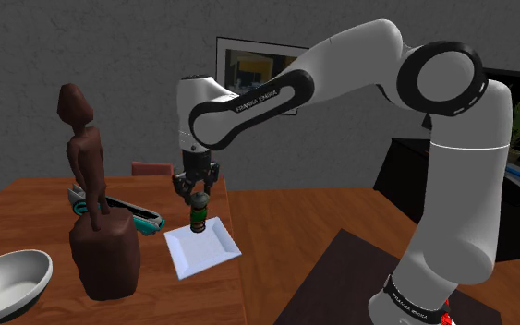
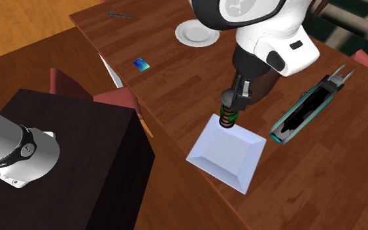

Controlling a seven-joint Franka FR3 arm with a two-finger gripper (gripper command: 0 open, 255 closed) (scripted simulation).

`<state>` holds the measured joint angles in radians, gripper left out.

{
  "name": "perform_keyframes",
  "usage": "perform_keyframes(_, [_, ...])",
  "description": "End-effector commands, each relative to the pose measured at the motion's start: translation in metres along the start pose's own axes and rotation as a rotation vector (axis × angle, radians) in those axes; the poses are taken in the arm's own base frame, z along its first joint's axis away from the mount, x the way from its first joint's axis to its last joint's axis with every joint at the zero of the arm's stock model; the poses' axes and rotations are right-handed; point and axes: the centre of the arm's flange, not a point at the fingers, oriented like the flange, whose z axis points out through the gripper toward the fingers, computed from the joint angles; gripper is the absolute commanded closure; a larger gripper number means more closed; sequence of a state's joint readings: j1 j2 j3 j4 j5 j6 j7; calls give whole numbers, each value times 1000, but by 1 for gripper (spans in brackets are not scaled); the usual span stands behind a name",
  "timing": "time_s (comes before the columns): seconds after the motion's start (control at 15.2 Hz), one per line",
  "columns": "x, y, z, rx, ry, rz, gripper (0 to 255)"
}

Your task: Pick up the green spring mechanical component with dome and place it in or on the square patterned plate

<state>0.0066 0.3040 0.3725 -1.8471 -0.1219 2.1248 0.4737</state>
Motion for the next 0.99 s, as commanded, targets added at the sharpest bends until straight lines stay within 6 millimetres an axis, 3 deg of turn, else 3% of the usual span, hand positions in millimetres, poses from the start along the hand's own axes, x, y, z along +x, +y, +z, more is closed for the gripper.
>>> perform_keyframes(0.0, [21, 17, -9, 0, 0, -1, 255])
perform_keyframes(0.13, [43, 37, -16, 0, 0, -1, 255])
perform_keyframes(0.92, [43, 37, 47, 0, 0, -1, 255])
